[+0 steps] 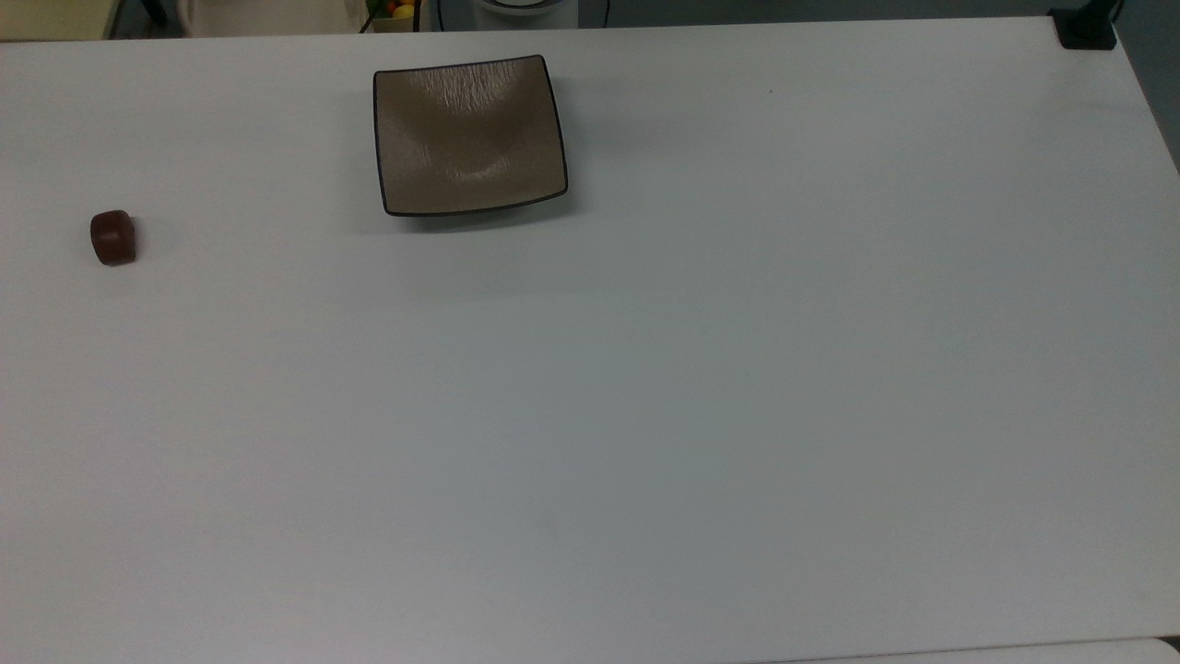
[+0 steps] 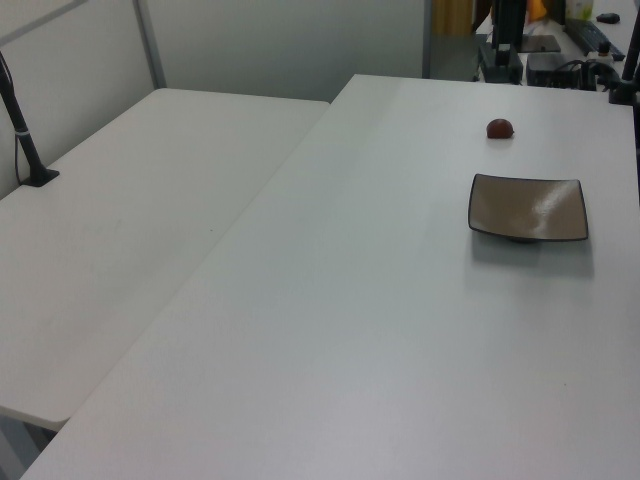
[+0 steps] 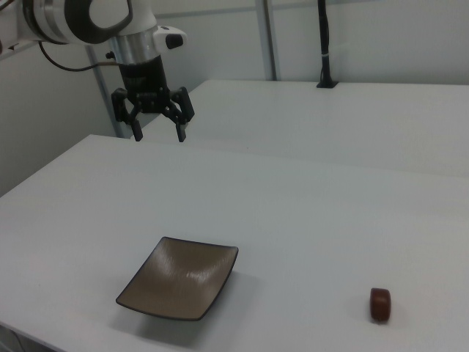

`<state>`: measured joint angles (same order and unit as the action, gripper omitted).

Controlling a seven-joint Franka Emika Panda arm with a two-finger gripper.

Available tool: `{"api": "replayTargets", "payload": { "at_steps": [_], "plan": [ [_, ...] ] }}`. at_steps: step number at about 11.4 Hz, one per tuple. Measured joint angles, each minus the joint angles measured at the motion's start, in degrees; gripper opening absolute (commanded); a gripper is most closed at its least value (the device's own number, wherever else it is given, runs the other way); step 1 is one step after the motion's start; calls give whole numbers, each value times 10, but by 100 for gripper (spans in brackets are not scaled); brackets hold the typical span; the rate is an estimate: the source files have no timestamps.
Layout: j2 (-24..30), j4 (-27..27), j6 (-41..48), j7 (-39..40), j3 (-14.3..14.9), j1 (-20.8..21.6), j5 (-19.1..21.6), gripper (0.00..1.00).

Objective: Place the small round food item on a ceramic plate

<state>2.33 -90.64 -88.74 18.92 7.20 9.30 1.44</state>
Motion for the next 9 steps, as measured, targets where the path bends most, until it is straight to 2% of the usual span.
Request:
{"api": "replayTargets", "payload": {
  "at_steps": [3,9],
  "plan": [
    [0,0,0,83,18,-1,0,100],
    [0,-1,0,97,23,-14,0,100]
  ]
}}
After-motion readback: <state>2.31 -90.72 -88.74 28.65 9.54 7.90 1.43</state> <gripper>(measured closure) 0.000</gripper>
